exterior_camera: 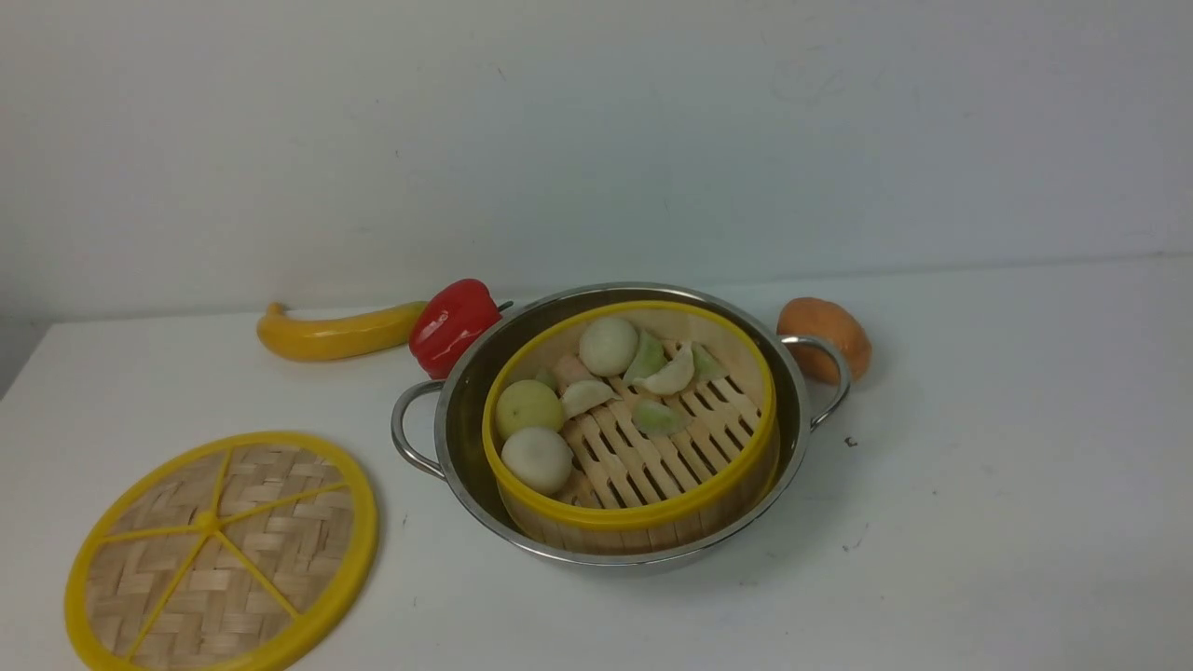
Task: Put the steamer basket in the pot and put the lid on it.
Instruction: Use the left arm to lift the lid of the steamer
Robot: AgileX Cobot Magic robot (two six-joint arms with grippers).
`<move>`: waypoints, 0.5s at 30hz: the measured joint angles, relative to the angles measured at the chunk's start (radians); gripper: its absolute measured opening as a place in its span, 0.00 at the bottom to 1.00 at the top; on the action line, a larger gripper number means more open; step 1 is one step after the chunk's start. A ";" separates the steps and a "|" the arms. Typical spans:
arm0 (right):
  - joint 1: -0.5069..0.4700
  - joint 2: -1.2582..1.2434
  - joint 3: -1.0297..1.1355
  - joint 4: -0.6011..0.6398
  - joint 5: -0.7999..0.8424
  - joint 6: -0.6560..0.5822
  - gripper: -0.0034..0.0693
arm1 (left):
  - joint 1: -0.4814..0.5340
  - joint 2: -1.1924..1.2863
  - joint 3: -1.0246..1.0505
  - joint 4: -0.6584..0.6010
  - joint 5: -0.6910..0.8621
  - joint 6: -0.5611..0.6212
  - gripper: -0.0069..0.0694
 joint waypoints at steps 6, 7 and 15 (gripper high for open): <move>0.000 0.000 0.000 0.000 0.000 0.000 0.21 | 0.000 0.000 0.000 0.000 0.000 0.000 0.59; 0.000 0.000 0.000 0.000 0.000 0.000 0.21 | 0.000 0.000 0.000 0.000 0.000 0.000 0.59; 0.000 0.000 0.000 0.000 0.000 0.000 0.22 | 0.000 0.000 0.000 0.000 0.000 0.000 0.59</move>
